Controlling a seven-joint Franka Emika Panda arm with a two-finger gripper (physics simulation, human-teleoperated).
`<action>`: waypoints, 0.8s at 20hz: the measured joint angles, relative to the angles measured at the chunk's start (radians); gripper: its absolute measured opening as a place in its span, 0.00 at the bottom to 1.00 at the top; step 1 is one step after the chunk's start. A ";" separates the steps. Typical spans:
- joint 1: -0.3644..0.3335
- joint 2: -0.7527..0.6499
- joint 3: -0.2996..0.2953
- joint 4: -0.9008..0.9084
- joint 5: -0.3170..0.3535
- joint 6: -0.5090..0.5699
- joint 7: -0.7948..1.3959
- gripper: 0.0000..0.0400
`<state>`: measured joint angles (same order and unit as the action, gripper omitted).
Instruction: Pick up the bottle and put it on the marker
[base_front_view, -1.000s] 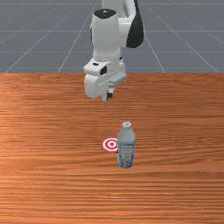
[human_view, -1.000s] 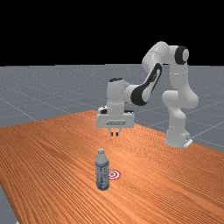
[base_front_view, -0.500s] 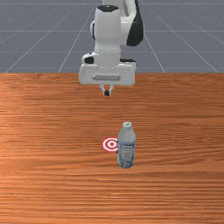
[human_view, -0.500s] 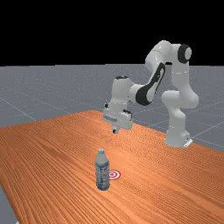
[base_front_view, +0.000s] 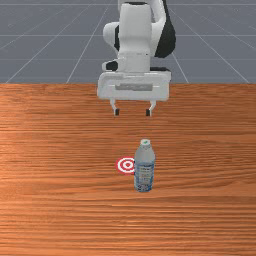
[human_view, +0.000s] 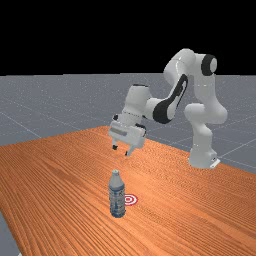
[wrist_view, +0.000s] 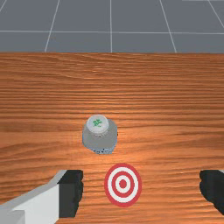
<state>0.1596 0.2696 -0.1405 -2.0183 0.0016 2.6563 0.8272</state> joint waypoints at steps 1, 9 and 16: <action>0.003 0.024 0.004 0.022 0.002 0.001 0.001 0.99; -0.001 0.201 0.011 0.203 0.009 0.002 0.004 1.00; 0.002 0.254 0.017 0.220 0.013 0.006 0.010 0.44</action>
<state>0.1620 0.5235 -0.1236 -1.7982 0.0143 2.6625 0.8370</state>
